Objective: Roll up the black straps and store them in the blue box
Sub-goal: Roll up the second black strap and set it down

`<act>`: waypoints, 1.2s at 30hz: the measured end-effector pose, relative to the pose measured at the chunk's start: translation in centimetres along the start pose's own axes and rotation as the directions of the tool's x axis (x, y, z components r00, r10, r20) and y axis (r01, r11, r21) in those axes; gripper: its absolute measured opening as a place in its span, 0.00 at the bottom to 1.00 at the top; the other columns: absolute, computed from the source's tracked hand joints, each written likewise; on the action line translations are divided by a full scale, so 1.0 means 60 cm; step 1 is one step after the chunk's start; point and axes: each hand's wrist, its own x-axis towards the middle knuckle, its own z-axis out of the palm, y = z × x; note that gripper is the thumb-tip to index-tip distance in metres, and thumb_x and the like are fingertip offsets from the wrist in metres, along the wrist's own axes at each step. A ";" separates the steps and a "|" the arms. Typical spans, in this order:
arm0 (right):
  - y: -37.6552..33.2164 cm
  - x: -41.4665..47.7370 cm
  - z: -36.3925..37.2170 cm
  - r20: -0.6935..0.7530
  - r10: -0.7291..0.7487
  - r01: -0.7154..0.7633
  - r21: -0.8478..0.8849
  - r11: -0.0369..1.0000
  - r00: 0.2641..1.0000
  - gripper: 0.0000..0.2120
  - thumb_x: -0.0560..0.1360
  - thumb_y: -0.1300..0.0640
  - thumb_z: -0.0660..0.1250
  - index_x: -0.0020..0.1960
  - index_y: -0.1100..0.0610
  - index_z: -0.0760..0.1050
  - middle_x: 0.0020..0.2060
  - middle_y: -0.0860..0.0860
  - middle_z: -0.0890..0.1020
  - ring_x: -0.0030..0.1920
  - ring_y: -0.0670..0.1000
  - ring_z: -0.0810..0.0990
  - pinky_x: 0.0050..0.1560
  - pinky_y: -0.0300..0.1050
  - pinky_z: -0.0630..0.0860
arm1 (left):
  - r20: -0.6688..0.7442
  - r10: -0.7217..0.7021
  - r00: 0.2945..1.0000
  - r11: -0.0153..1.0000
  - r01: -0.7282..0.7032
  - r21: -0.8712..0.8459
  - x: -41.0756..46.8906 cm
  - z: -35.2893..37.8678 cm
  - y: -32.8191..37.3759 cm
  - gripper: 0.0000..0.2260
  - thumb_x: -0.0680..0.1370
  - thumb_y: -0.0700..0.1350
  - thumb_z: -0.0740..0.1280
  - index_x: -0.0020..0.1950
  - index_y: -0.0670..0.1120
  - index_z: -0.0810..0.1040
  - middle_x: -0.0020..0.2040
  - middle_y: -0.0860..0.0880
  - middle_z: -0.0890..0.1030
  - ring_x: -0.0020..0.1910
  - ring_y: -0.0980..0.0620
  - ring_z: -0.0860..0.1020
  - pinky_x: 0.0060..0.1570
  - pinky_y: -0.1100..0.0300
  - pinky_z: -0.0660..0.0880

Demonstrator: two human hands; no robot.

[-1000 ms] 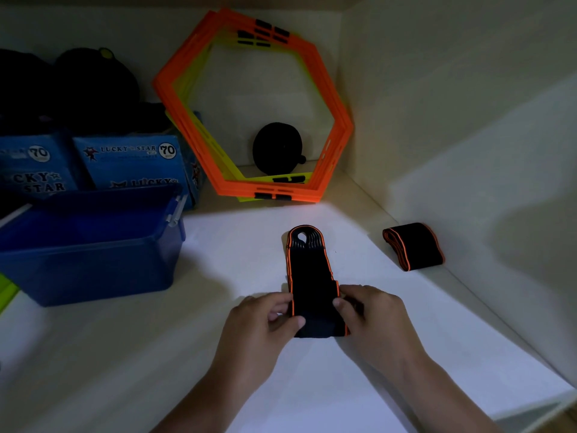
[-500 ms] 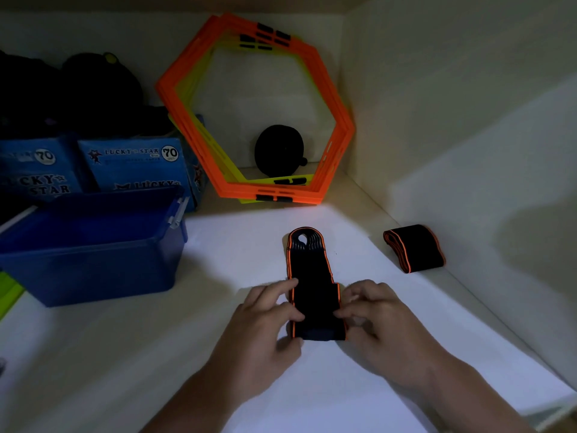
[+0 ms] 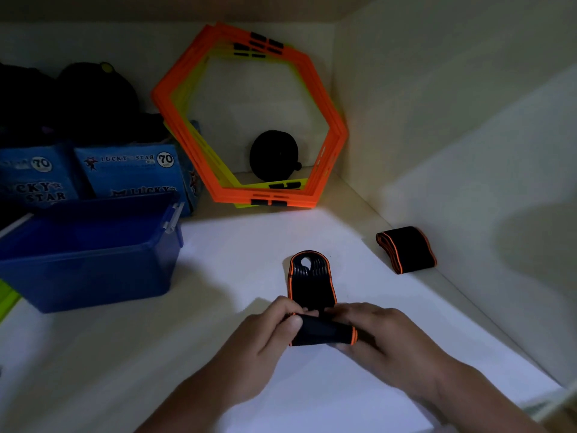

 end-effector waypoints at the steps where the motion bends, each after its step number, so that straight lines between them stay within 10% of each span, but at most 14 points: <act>1: 0.000 0.001 0.000 -0.018 0.017 -0.017 0.013 1.000 1.000 0.15 0.78 0.51 0.69 0.64 0.43 0.77 0.58 0.37 0.83 0.57 0.40 0.82 0.55 0.42 0.78 | 0.037 -0.021 0.999 0.997 0.024 -0.070 0.000 -0.001 -0.002 0.12 0.80 0.56 0.63 0.59 0.52 0.76 0.56 0.61 0.83 0.56 0.60 0.81 0.58 0.56 0.76; 5: 0.002 0.008 -0.007 -0.043 0.159 -0.155 0.088 0.984 0.986 0.06 0.79 0.53 0.67 0.54 0.46 0.79 0.35 0.36 0.82 0.35 0.42 0.79 0.38 0.40 0.74 | 0.036 -0.058 0.998 0.995 0.060 -0.082 0.006 -0.004 -0.015 0.20 0.73 0.48 0.74 0.65 0.54 0.79 0.61 0.58 0.82 0.62 0.58 0.80 0.59 0.60 0.77; 10: 0.003 0.028 -0.004 -0.047 0.221 -0.209 0.192 0.959 0.974 0.17 0.78 0.38 0.60 0.59 0.45 0.79 0.47 0.46 0.87 0.48 0.51 0.84 0.54 0.53 0.80 | -0.146 -0.058 0.988 0.988 0.077 0.135 0.035 -0.001 -0.015 0.10 0.75 0.54 0.66 0.51 0.53 0.84 0.46 0.57 0.83 0.46 0.60 0.81 0.47 0.62 0.75; 18: 0.016 0.075 0.004 -0.115 0.377 -0.352 0.195 0.916 0.919 0.21 0.82 0.46 0.62 0.35 0.58 0.70 0.29 0.47 0.73 0.31 0.46 0.71 0.36 0.45 0.69 | -0.240 -0.130 0.962 0.952 0.189 0.242 0.085 0.006 -0.024 0.20 0.82 0.50 0.64 0.30 0.51 0.66 0.35 0.52 0.70 0.35 0.58 0.70 0.37 0.61 0.63; 29: 0.010 0.105 0.029 -0.291 0.450 -0.510 -0.180 0.841 0.844 0.13 0.78 0.46 0.65 0.44 0.56 0.76 0.36 0.51 0.80 0.39 0.54 0.78 0.37 0.47 0.72 | -0.235 -0.216 0.948 0.753 0.315 0.578 0.125 0.010 -0.009 0.18 0.81 0.57 0.60 0.50 0.45 0.83 0.51 0.44 0.75 0.50 0.45 0.78 0.46 0.56 0.73; 36: 0.008 0.102 0.006 -0.138 0.568 -0.565 0.070 0.822 0.811 0.13 0.79 0.51 0.65 0.35 0.52 0.72 0.31 0.47 0.78 0.34 0.46 0.76 0.34 0.41 0.70 | -0.190 -0.419 0.888 0.893 0.441 0.095 0.134 0.018 0.025 0.09 0.77 0.49 0.65 0.49 0.43 0.79 0.40 0.47 0.81 0.40 0.47 0.80 0.36 0.56 0.70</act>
